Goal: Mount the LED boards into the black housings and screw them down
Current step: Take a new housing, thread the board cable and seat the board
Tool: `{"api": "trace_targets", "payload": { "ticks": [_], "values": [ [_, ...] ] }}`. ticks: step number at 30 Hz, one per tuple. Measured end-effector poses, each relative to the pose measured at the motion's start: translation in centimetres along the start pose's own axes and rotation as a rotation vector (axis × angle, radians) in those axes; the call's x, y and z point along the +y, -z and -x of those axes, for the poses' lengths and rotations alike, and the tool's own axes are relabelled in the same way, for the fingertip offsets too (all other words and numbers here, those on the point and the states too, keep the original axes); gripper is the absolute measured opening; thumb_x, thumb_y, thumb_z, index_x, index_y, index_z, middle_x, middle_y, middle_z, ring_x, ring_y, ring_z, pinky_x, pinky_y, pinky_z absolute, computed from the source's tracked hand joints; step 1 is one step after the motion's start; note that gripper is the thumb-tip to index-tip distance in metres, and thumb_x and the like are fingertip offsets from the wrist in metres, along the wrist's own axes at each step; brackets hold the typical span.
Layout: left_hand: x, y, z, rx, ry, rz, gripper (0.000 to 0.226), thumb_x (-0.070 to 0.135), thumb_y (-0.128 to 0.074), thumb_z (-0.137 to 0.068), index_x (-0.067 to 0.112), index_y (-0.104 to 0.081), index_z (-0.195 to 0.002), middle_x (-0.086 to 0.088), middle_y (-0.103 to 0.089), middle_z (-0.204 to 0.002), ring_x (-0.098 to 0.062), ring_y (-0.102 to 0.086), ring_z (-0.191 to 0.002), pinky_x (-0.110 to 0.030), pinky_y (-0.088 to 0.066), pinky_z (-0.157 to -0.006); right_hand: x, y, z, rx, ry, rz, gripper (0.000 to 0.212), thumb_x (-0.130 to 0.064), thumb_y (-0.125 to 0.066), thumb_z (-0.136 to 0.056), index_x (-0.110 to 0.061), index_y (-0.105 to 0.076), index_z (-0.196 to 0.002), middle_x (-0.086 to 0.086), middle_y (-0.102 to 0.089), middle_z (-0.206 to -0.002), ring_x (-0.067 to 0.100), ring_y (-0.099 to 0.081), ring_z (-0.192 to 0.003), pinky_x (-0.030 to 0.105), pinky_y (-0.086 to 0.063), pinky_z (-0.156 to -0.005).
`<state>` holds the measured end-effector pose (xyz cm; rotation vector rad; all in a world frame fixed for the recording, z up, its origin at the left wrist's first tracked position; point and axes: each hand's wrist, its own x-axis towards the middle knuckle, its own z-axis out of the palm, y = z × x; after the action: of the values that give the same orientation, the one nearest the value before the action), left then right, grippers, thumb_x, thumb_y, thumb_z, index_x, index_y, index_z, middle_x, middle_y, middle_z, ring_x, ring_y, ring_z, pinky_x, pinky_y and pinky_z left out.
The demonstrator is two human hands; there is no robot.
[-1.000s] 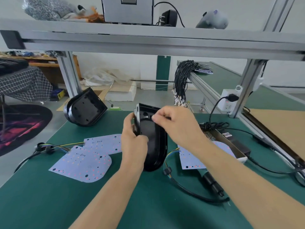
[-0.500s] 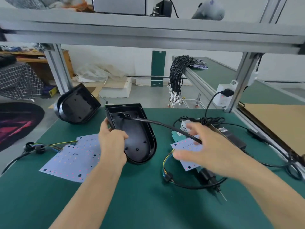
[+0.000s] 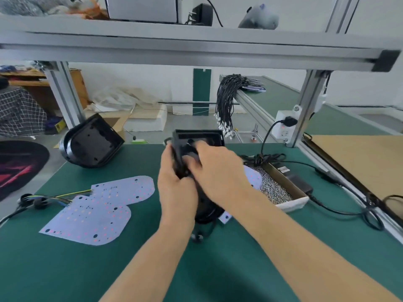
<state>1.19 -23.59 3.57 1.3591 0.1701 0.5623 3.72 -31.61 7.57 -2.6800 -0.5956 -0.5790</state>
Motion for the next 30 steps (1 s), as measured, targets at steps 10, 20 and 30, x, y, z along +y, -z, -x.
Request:
{"api": "trace_targets", "payload": {
  "ticks": [10, 20, 30],
  "values": [
    [-0.5, 3.9, -2.9, 0.249, 0.3, 0.062, 0.072, -0.02, -0.039, -0.075, 0.035, -0.045, -0.121, 0.002, -0.048, -0.081, -0.015, -0.038, -0.058, -0.023, -0.037, -0.05, 2.9, -4.3, 9.7, -0.361, 0.067, -0.127, 0.072, -0.057, -0.062, -0.08, -0.029, -0.035, -0.14, -0.015, -0.042, -0.14, 0.008, -0.036, -0.127, 0.023, -0.03, -0.103],
    [-0.5, 4.5, -3.5, 0.342, 0.355, 0.1, 0.065, -0.016, -0.035, -0.08, 0.031, -0.041, -0.124, -0.005, -0.046, -0.088, -0.017, -0.037, -0.063, -0.032, -0.032, -0.056, -0.1, -8.7, 9.5, -0.201, -0.002, -0.22, 0.046, -0.054, -0.052, -0.089, -0.031, -0.052, -0.129, -0.012, -0.055, -0.118, 0.012, -0.044, -0.109, 0.023, -0.031, -0.093],
    [-0.6, 5.7, -3.7, 0.247, 0.173, -0.156, 0.084, -0.02, -0.03, -0.077, 0.036, -0.036, -0.139, 0.009, -0.062, -0.112, -0.014, -0.048, -0.073, -0.021, -0.042, -0.064, 3.4, -1.4, 7.9, 0.113, -0.119, -0.748, 0.018, -0.044, -0.038, -0.097, -0.039, -0.051, -0.108, 0.001, -0.061, -0.078, 0.012, -0.052, -0.074, 0.018, -0.039, -0.068]
  ]
}}
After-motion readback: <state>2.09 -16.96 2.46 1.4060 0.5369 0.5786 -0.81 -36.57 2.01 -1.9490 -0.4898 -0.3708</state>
